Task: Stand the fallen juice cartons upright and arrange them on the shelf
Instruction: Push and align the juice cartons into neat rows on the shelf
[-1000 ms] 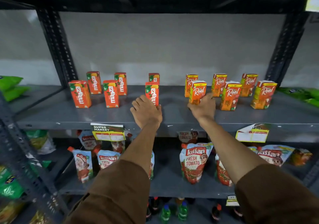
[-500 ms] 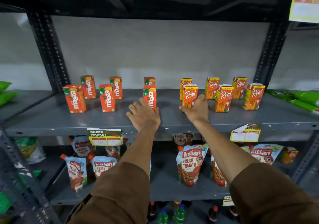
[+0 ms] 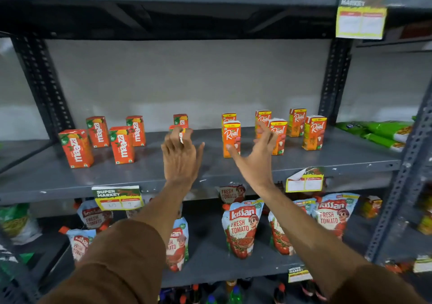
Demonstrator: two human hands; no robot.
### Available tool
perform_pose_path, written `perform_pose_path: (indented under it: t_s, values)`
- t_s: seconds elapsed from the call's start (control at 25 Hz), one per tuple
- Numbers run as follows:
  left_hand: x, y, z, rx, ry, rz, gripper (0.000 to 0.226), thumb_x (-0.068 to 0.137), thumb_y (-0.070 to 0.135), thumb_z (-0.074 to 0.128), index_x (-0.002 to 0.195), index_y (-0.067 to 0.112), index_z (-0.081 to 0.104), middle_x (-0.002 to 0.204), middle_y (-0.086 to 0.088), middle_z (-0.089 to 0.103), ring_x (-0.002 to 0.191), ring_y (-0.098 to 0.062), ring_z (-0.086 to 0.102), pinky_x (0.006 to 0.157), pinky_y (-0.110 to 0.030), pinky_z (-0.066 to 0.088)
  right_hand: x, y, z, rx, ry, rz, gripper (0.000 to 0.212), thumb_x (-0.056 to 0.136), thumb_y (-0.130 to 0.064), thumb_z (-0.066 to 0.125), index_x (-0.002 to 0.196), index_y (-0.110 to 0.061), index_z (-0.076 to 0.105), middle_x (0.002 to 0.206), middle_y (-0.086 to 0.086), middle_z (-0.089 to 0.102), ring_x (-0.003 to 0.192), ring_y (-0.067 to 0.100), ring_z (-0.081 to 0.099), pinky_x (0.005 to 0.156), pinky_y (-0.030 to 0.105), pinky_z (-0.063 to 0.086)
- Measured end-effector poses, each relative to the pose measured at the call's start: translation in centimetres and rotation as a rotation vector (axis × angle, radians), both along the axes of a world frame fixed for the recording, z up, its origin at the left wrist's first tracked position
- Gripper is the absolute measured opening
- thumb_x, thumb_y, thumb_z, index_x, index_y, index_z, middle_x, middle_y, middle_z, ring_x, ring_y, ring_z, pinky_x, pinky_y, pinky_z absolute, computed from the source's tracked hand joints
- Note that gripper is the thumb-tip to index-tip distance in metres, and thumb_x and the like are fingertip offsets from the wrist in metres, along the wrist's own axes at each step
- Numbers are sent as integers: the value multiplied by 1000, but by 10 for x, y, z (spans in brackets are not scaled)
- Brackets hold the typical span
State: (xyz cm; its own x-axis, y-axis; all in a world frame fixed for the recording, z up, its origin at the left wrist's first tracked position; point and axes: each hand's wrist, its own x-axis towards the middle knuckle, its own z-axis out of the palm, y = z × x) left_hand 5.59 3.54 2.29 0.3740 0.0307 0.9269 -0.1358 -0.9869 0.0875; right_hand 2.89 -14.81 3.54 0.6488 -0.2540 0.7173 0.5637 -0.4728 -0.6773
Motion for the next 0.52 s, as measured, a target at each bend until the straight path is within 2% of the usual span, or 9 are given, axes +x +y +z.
perform_pose_path:
  t_s: [0.08, 0.2, 0.32, 0.44, 0.52]
  values:
    - [5, -20, 6, 168, -106, -177, 42, 95, 37, 53, 123, 15, 30, 125, -9, 28, 110, -30, 35, 90, -43, 37, -5, -32, 8, 72, -132, -43, 74, 81, -32, 81, 137, -15, 37, 133, 5, 35, 122, 20, 45, 98, 33, 48]
    - [1, -84, 16, 164, -122, -380, 36, 96, 36, 49, 121, 15, 34, 123, -8, 31, 109, -27, 37, 92, -40, 32, 2, -89, 17, 129, -197, -153, 61, 82, -27, 77, 130, -15, 40, 127, 5, 39, 112, 28, 49, 95, 44, 47]
    - [1, -159, 19, 126, -10, -482, 38, 95, 39, 51, 121, 14, 38, 125, -11, 44, 115, -28, 44, 98, -42, 38, 21, -142, 21, 150, -171, -253, 62, 77, -23, 78, 126, -11, 43, 124, 10, 41, 112, 27, 47, 95, 48, 46]
    - [14, -217, 23, -109, 190, -479, 61, 87, 43, 66, 128, 11, 34, 131, -17, 46, 124, -31, 44, 103, -47, 42, 44, -190, 21, 113, -22, -348, 77, 69, -28, 86, 129, -11, 42, 124, 14, 43, 113, 31, 48, 92, 43, 47]
    - [23, -236, 20, -309, 328, -377, 90, 73, 51, 77, 135, 8, 29, 139, -17, 39, 132, -31, 37, 109, -48, 37, 59, -212, 10, -66, 170, -420, 91, 64, -44, 89, 132, -10, 39, 128, 17, 46, 120, 36, 48, 94, 47, 46]
